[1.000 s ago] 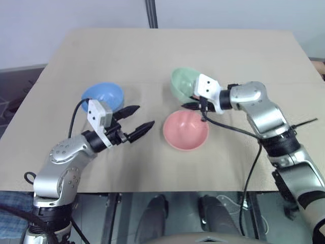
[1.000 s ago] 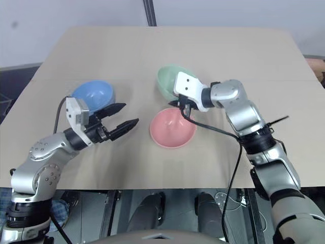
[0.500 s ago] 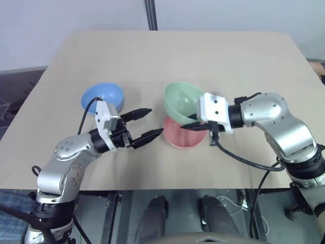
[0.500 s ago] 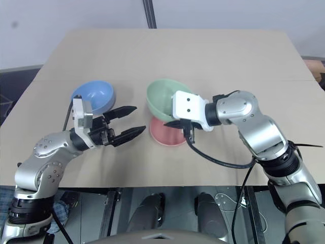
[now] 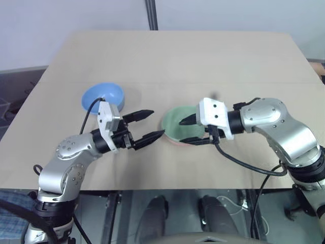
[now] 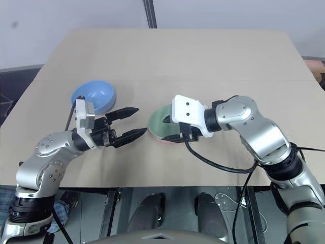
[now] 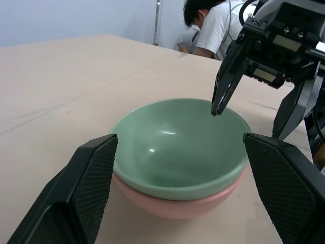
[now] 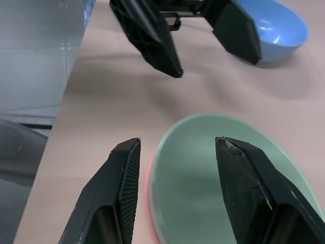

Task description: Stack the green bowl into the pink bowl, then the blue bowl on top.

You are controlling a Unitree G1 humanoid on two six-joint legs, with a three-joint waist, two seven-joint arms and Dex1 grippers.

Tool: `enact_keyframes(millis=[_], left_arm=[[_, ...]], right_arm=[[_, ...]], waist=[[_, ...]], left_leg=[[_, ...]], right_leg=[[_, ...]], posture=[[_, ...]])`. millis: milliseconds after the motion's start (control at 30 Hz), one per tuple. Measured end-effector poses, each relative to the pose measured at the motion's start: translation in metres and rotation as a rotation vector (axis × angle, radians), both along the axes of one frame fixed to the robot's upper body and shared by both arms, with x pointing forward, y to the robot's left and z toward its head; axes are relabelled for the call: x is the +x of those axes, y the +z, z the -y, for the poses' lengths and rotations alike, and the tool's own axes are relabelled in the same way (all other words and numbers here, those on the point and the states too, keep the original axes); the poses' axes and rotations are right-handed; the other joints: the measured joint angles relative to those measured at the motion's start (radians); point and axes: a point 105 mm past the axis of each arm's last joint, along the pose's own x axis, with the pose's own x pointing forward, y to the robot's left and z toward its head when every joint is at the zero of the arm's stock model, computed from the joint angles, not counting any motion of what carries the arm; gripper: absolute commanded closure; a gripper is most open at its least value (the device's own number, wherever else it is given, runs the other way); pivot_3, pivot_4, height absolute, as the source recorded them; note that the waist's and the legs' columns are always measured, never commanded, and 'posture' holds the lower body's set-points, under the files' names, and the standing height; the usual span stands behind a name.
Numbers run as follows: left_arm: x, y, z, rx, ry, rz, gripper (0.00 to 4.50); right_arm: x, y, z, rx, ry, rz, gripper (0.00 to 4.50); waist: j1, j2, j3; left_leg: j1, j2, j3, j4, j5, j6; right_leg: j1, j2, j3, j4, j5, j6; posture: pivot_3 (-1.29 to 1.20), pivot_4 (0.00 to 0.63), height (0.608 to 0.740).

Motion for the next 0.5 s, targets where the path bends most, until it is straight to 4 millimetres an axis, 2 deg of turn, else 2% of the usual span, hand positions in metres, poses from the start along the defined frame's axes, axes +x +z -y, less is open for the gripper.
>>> enact_keyframes(millis=[233, 367, 500], left_arm=[[0.008, 0.0, -0.007, -0.004, 0.096, -0.005, 0.31], [0.019, -0.001, -0.017, 0.028, 0.196, 0.001, 0.31], [0.035, -0.001, -0.032, 0.082, 0.328, -0.007, 0.31]], right_arm=[[0.034, 0.035, 0.047, 0.217, -0.191, -0.057, 2.05], [0.043, 0.029, 0.069, 0.297, -0.25, -0.093, 2.05], [0.036, 0.024, 0.087, 0.453, -0.248, -0.185, 2.05]], waist=[[0.001, 0.0, 0.0], [0.001, 0.0, 0.0], [0.001, 0.0, 0.0]], left_leg=[[0.0, 0.0, 0.0, 0.0, 0.0, 0.0], [0.0, 0.0, 0.0, 0.0, 0.0, 0.0], [0.0, 0.0, 0.0, 0.0, 0.0, 0.0]], right_leg=[[0.0, 0.0, 0.0, 0.0, 0.0, 0.0], [0.0, 0.0, 0.0, 0.0, 0.0, 0.0], [0.0, 0.0, 0.0, 0.0, 0.0, 0.0]], posture=[[0.0, 0.15, 0.74], [0.0, 0.15, 0.74], [0.0, 0.15, 0.74]])
